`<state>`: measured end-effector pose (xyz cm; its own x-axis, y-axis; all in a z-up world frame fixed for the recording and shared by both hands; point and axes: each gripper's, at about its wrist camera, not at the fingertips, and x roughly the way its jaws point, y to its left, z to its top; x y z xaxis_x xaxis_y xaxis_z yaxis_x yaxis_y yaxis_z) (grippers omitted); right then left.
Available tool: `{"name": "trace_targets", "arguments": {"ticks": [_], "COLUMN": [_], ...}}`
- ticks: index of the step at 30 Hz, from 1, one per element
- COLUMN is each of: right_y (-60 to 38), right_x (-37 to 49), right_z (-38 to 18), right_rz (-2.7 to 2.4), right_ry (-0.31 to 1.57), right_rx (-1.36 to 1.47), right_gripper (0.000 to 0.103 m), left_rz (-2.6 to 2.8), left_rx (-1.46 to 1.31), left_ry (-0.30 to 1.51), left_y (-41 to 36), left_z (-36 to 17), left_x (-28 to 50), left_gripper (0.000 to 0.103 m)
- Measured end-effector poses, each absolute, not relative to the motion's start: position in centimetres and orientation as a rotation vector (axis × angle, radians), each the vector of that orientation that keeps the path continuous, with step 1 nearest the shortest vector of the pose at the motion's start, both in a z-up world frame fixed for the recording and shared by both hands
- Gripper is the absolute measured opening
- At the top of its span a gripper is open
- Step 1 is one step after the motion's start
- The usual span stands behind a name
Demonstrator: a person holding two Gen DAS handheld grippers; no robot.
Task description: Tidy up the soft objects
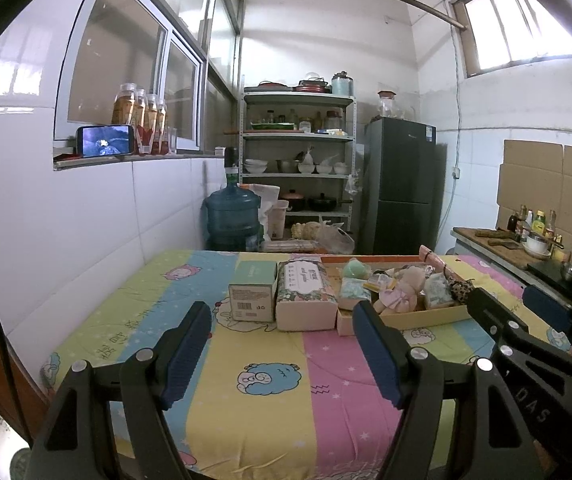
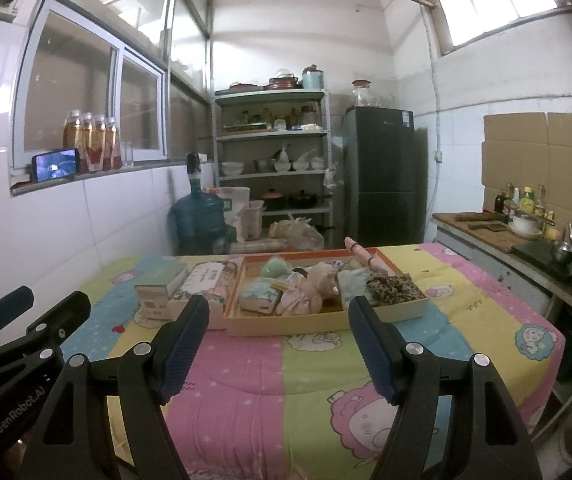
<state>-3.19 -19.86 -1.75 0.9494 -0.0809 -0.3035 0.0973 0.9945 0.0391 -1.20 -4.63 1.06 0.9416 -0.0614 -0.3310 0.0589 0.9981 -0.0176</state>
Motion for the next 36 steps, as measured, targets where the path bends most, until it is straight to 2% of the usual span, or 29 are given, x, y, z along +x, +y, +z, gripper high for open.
{"name": "trace_targets", "arguments": {"ticks": [36], "right_y": [-19.56], "right_x": [-3.27], "right_z": [-1.68], "right_rz": [-0.091], "right_ry": [0.303], "right_rx": [0.052], "right_gripper": [0.074], "left_rz": [-0.061], "left_rx": [-0.010], "left_ry": [0.339], "left_y": [-4.73], "left_z": [1.13], "left_x": [-1.27], "left_gripper": [0.073]}}
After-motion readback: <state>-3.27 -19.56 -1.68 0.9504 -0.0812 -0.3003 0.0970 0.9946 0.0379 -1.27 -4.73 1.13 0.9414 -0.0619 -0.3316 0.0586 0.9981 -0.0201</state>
